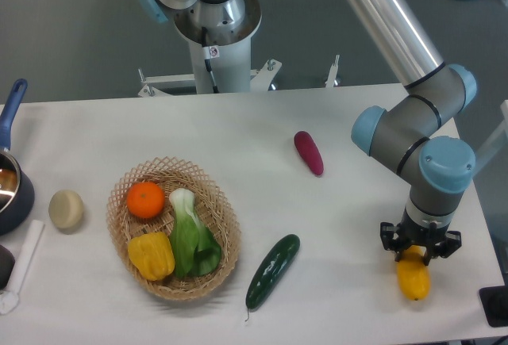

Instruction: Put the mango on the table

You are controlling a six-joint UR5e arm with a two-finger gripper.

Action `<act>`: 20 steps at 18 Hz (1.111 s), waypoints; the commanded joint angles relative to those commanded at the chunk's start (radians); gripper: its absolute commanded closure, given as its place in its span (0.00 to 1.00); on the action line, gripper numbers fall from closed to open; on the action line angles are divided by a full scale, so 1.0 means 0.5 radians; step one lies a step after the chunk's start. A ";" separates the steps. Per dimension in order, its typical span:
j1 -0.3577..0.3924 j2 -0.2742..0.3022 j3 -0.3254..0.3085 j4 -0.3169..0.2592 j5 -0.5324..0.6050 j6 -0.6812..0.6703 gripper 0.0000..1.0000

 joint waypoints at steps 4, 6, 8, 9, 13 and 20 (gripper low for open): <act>0.003 0.037 0.009 0.003 0.003 -0.012 0.00; 0.000 0.070 0.006 0.003 0.009 -0.009 0.00; 0.003 0.144 0.003 0.003 0.009 -0.012 0.00; 0.006 0.193 0.000 0.003 0.009 -0.018 0.00; 0.116 0.420 -0.030 -0.012 0.006 0.015 0.00; 0.389 0.813 -0.190 -0.328 0.006 0.812 0.00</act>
